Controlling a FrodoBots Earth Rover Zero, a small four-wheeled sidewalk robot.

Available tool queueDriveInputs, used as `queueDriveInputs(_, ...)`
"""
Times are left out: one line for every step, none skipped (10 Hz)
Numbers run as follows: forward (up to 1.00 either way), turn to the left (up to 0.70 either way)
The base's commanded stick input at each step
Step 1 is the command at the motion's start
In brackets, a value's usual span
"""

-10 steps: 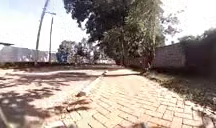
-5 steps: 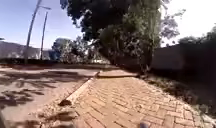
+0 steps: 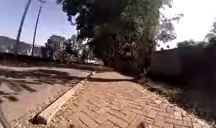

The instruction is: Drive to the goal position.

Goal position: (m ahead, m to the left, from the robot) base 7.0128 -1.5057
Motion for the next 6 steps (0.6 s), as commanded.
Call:
queueDriveInputs(1.00, 0.00)
queueDriveInputs(1.00, 0.00)
queueDriveInputs(1.00, 0.00)
queueDriveInputs(1.00, 0.00)
queueDriveInputs(1.00, 0.00)
queueDriveInputs(1.00, 0.00)
